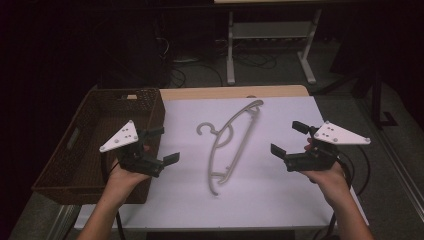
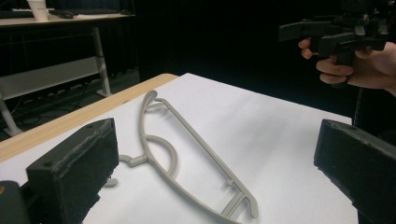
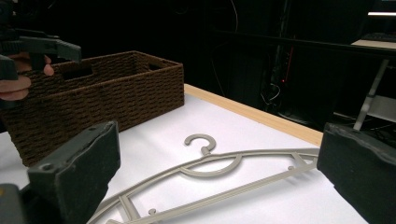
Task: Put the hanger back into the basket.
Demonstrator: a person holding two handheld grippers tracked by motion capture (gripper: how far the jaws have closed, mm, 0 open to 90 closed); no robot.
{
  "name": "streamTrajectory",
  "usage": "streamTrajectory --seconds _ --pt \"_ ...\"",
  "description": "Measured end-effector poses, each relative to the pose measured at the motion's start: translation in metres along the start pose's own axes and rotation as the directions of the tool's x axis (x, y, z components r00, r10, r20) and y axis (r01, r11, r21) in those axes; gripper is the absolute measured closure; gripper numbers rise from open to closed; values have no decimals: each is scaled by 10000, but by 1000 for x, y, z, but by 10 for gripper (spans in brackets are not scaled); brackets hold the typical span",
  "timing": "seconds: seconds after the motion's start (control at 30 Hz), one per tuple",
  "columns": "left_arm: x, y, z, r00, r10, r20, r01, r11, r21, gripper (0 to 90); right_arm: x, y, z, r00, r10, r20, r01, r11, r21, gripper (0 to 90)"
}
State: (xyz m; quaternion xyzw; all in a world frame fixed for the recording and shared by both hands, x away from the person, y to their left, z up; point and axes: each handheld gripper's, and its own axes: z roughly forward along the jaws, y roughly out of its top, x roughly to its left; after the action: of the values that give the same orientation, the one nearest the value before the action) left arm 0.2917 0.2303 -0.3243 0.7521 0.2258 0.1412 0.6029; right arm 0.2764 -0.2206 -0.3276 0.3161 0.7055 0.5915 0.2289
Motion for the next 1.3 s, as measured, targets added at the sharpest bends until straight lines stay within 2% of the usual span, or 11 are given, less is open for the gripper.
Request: streamTrajectory --seconds 0.3,0.37,0.6,0.77,1.03,1.3 --pt "-8 1 23 9997 131 194 -138 9993 337 0 -2 0 5 10000 38 -84 -37 10000 85 0" --pt "-9 -1 32 9994 79 326 -90 9993 359 0 -3 0 7 10000 19 -59 -18 9999 106 0" --pt "-9 -3 47 9990 -13 449 -10 9987 508 0 -6 1 11 9999 82 -136 -81 9999 66 0" --pt "-5 -3 62 9989 -55 471 22 9976 697 0 -10 2 19 9998 85 -156 -84 9999 79 0" --pt "3 -5 81 9989 -104 466 69 9972 742 0 -16 2 32 9999 72 -141 -72 10000 -7 0" --pt "13 -9 89 9996 -90 263 74 9982 592 0 -20 1 52 9998 33 -187 -30 9999 124 0"
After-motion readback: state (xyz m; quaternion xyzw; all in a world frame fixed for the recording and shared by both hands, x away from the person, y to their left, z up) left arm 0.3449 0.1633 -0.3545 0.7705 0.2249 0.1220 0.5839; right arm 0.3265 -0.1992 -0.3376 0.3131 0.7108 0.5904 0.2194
